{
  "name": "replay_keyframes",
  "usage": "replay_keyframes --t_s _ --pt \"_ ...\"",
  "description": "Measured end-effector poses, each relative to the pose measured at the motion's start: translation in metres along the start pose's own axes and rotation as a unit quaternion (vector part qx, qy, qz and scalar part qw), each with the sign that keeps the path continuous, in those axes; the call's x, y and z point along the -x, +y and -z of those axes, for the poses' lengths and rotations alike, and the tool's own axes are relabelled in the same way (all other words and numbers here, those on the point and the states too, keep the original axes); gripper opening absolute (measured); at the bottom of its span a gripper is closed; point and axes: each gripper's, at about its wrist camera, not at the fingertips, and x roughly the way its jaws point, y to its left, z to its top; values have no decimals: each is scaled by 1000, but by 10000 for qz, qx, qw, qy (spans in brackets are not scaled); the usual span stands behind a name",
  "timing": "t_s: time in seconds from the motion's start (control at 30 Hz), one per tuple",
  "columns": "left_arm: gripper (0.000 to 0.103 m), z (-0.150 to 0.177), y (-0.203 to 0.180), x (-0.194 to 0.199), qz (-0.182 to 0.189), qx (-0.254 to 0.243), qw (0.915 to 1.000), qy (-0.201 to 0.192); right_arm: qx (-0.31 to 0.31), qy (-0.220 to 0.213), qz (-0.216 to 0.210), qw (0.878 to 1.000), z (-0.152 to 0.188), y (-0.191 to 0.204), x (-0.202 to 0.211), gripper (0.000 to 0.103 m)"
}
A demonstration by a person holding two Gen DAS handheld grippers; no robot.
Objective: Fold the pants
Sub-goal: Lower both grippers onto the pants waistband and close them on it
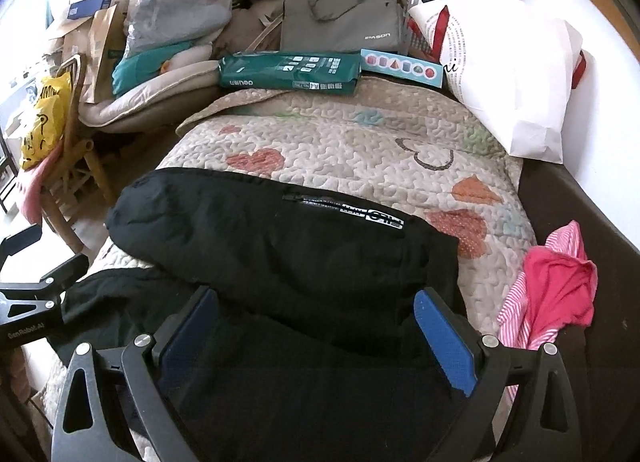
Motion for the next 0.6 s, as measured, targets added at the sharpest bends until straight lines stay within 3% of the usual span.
replay_keyframes --t_s 0.37,0.6 --pt "100 7 -4 -23 109 -70 9997 216 -146 233 -99 9996 14 -6 -34 100" --pt "100 -19 22 -40 453 429 9969 483 -272 329 -152 9990 9 -22 -49 100"
